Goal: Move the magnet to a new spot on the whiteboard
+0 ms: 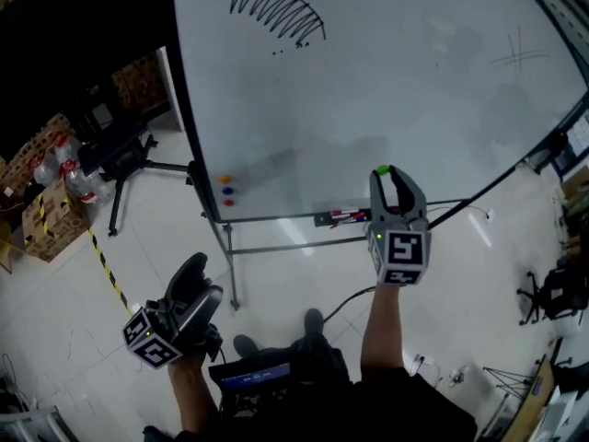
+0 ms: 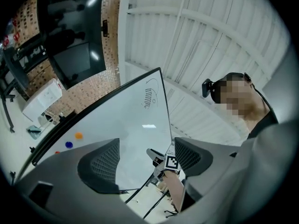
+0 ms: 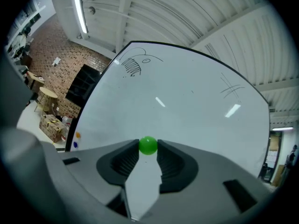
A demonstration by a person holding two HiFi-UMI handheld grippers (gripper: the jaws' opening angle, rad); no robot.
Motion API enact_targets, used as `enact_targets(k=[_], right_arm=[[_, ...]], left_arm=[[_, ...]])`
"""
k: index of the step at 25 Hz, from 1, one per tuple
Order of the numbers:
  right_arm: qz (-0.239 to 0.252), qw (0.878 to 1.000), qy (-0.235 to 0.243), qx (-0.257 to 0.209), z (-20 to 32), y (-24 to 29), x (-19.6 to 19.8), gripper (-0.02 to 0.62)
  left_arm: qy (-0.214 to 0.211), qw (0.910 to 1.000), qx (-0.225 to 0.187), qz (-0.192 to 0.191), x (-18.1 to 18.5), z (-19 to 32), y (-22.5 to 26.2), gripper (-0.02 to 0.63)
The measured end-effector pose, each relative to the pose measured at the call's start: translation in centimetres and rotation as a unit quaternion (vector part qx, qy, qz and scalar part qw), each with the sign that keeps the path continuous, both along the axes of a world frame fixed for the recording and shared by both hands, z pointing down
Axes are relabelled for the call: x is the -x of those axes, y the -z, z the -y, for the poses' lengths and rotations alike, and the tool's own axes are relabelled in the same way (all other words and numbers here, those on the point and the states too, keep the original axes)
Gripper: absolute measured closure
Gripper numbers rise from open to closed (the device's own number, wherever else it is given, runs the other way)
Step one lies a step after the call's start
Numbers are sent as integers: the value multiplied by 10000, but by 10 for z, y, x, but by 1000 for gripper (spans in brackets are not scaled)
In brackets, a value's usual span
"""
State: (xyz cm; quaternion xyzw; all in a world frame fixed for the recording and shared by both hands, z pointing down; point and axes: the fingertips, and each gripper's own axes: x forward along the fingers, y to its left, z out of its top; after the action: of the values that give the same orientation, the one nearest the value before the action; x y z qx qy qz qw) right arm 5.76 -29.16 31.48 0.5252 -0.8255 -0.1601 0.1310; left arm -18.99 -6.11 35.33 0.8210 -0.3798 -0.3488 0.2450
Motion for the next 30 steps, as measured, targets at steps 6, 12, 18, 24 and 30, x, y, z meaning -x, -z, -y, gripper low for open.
enact_targets(k=[6, 12, 18, 24, 30], right_arm=[[-73, 9999, -125, 45, -30, -1, 36, 445], [-206, 9998, 21, 49, -38, 1, 72, 445], [-36, 9992, 381, 79, -30, -2, 101, 445], [118, 9972, 721, 133, -14, -7, 116, 445], [212, 9943, 1033, 171, -5, -14, 119, 445]], left_arm=[[-180, 9997, -15, -176, 36, -19, -5, 242], [-189, 9993, -9, -314, 57, -24, -10, 242], [-9, 9998, -11, -219, 63, -17, -6, 242], [191, 9998, 39, -100, 57, 1, 1, 242], [383, 9992, 55, 32, 47, 13, -6, 242]])
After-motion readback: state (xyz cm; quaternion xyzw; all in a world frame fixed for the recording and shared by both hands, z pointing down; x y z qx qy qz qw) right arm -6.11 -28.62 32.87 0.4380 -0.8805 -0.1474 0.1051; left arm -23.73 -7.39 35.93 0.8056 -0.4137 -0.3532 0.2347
